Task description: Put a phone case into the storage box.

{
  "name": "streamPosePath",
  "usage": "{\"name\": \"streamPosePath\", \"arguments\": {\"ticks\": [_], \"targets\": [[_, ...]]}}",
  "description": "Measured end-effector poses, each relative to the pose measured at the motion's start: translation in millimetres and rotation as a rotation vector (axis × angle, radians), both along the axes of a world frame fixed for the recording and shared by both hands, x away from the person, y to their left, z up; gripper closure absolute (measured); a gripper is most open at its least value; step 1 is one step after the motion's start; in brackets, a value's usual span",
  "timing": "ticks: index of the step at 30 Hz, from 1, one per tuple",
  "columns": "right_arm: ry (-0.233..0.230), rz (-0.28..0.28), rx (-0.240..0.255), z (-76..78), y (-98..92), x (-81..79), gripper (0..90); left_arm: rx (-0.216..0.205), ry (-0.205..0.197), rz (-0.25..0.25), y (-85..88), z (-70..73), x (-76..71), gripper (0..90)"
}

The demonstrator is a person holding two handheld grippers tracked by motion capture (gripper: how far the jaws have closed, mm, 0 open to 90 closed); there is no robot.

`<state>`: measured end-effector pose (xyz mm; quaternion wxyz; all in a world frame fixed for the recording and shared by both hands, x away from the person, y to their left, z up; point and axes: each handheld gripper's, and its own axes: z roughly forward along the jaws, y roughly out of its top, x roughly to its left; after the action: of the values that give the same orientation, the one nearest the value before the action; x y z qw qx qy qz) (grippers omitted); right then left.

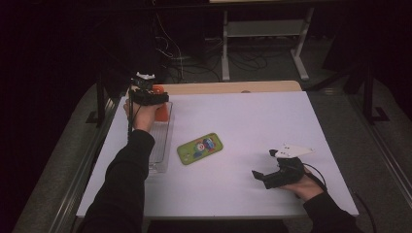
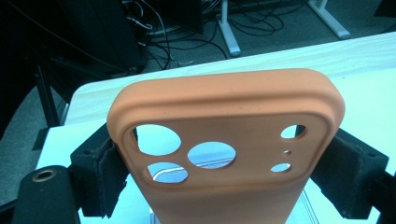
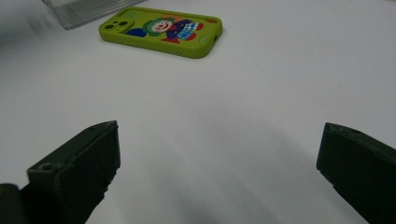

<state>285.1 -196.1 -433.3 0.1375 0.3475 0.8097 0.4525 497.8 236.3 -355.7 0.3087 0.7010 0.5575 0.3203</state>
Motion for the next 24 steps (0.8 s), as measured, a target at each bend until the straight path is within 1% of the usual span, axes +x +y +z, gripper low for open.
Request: {"name": "streamPosePath", "arguments": {"ticks": [4, 5, 6, 7, 10, 12, 18, 21, 24], "targets": [[-0.005, 0.0, 0.001, 0.2, -0.4, 0.1, 0.0, -0.005, 0.003, 0.007, -1.5, -5.3, 4.4, 14.0], [-0.004, 0.0, 0.001, 0.1, -0.3, 0.1, 0.0, 0.006, 0.007, 0.005, -1.5, -6.1, 5.5, 14.0], [-0.004, -0.001, 0.001, 0.1, -0.3, 0.1, 0.0, 0.001, 0.004, 0.013, -2.7, -7.8, 6.4, 14.0], [-0.004, 0.0, 0.001, 0.1, -0.3, 0.1, 0.0, 0.011, 0.005, 0.013, -2.9, -8.4, 7.1, 14.0], [-0.003, 0.0, 0.001, 0.1, -0.3, 0.1, 0.0, 0.015, -0.004, 0.021, -2.6, -11.4, 9.5, 13.9], [-0.004, -0.001, 0.002, 0.1, -0.5, 0.2, 0.0, 0.004, -0.008, 0.03, -1.5, -12.2, 10.7, 13.8], [-0.002, 0.0, 0.002, 0.1, -0.4, 0.1, 0.0, 0.011, -0.027, 0.028, -2.7, -14.6, 13.6, 12.7], [-0.002, 0.0, 0.001, 0.1, -0.1, 0.0, 0.0, 0.007, -0.042, 0.032, -3.9, -16.3, 14.7, 12.4], [-0.003, 0.002, 0.002, 0.3, -0.3, -0.2, 0.0, 0.007, -0.043, 0.035, -2.9, -16.6, 15.4, 12.1]]}}
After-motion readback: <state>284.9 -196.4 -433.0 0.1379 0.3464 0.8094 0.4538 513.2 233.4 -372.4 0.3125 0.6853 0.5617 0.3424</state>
